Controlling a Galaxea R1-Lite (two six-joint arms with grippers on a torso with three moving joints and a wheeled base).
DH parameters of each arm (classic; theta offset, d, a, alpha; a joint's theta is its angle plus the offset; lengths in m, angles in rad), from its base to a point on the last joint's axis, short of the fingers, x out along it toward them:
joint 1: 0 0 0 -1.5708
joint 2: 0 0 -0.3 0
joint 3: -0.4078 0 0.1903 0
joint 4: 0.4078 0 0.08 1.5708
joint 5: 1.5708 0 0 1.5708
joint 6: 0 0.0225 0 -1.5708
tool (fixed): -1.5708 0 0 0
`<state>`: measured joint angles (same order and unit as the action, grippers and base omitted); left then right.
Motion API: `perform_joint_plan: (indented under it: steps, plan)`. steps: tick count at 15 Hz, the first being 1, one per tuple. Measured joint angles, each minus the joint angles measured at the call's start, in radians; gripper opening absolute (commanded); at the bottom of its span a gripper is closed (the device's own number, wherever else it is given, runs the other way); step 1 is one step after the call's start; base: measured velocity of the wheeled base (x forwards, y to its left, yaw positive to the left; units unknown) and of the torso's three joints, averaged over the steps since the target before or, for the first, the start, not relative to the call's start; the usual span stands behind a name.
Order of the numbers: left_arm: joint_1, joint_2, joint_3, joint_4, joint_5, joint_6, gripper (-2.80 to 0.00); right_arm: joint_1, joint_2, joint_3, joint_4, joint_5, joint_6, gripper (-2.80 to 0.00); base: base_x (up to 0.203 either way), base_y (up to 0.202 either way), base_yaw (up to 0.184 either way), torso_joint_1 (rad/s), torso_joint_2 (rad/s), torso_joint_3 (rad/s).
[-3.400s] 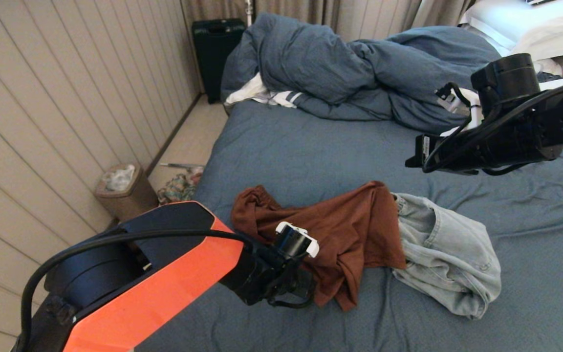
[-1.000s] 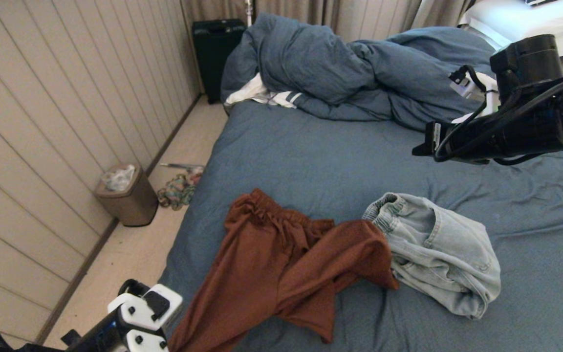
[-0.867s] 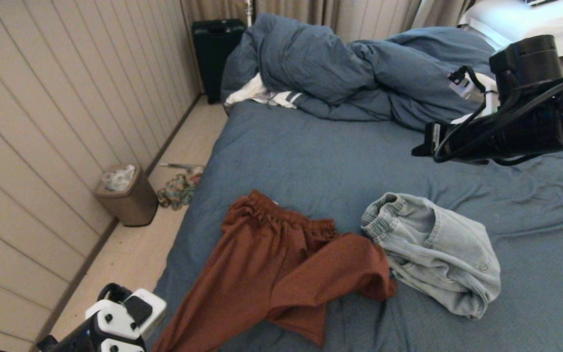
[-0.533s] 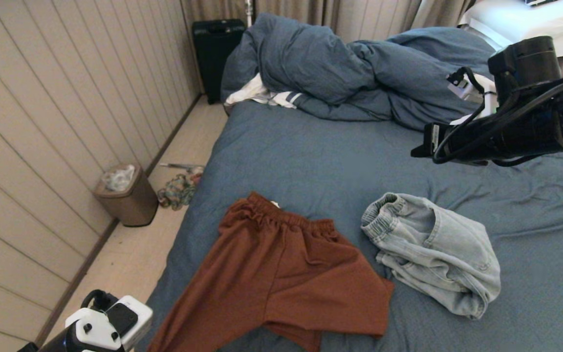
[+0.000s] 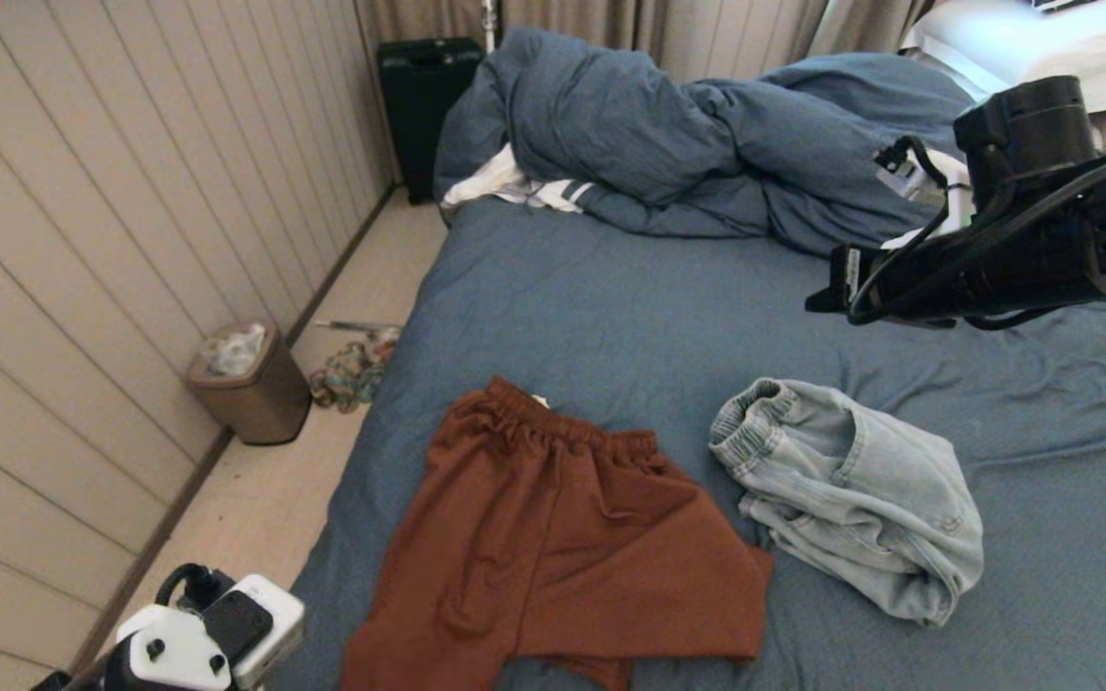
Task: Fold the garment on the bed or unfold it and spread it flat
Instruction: Unford the brown shorts
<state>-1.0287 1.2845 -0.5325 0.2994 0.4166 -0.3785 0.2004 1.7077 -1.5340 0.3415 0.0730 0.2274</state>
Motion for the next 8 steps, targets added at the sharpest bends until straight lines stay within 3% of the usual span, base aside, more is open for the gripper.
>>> perform_joint_plan:
  steps: [4,5,8]
  plan:
    - [0.001,-0.052,-0.114,-0.005,0.005,0.008,0.00,0.001,0.001,0.003,0.001,0.001,0.000,-2.80,0.000,0.000,0.000,0.000,0.00,0.000]
    - [0.014,-0.047,-0.150,-0.007,0.002,0.009,-2.80,0.001,0.000,0.007,0.003,0.001,-0.001,-2.80,0.000,0.000,0.000,0.000,0.00,0.000]
    - [0.063,0.047,-0.289,-0.029,-0.005,0.008,-2.80,0.003,-0.009,0.035,0.000,0.002,-0.018,-2.80,0.000,0.000,0.000,0.000,0.00,0.000]
